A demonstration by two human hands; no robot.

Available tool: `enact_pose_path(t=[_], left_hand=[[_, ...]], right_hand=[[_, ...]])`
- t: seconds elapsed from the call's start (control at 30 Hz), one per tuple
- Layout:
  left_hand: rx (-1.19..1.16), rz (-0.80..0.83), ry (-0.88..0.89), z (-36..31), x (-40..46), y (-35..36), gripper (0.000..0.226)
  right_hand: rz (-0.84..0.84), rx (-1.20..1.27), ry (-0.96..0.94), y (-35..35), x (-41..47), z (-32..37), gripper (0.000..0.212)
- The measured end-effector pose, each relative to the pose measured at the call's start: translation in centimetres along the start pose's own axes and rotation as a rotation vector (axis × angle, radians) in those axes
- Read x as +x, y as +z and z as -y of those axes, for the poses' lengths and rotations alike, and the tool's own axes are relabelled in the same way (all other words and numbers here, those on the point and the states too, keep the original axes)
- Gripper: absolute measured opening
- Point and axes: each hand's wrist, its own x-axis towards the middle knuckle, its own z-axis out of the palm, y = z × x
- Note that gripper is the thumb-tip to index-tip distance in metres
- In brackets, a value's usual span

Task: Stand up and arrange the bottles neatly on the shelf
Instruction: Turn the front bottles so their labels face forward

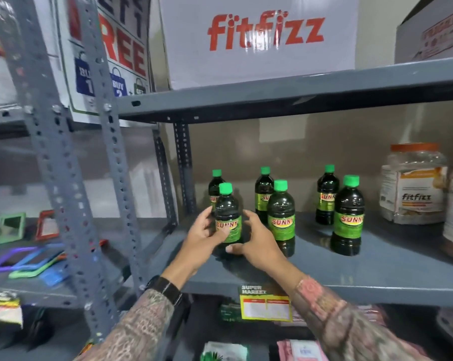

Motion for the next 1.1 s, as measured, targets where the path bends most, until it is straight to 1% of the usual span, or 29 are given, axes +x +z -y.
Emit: enact_pose_path(t=[0.07, 0.23, 0.4, 0.57, 0.63, 0.73, 0.8, 0.83, 0.97, 1.1], left_hand=[[-0.003, 0.026, 0.006, 0.2, 0.7, -0.2, 0.069], [-0.028, 0.042, -0.009, 0.4, 1.3, -1.2, 0.057], [-0.09, 0.01, -0.03, 0.5, 1.0, -2.7, 0.046], [-0.134, -0.018, -0.042, 1.4, 1.3, -3.9, 0.045], [-0.176, -0.01, -0.054, 1.4, 1.2, -3.8, 0.044], [-0.27, 0.032, -0.126, 1.5, 1.1, -3.6, 0.033], [-0.305, 0.034, -0.168, 1.5, 1.0, -3.4, 0.034], [-0.314, 0.032, -0.175, 1.5, 0.9, -3.3, 0.037], [-0.327, 0.03, -0.176, 1.6, 0.6, -2.7, 0.043], [-0.322, 0.036, -0.183, 1.4, 0.3, -2.6, 0.043]], right_hand=[[0.006, 0.027, 0.017, 0.5, 0.6, -0.3, 0.099], [-0.01, 0.075, 0.021, 1.8, 1.6, -1.1, 0.091], [-0.005, 0.07, 0.01, 3.6, 2.2, -0.1, 0.089], [-0.011, 0.082, 0.007, 5.4, 2.5, 0.3, 0.085], [-0.008, 0.157, 0.019, 5.6, 2.6, 0.1, 0.079], [-0.013, 0.423, 0.072, 5.4, 2.6, 0.1, 0.065], [-0.004, 0.58, 0.127, 5.3, 2.7, 0.3, 0.055], [0.0, 0.618, 0.145, 5.4, 2.8, 0.3, 0.049], [-0.046, 0.653, 0.157, 5.7, 2.7, 0.4, 0.038], [-0.071, 0.665, 0.159, 5.7, 2.5, 0.2, 0.036]])
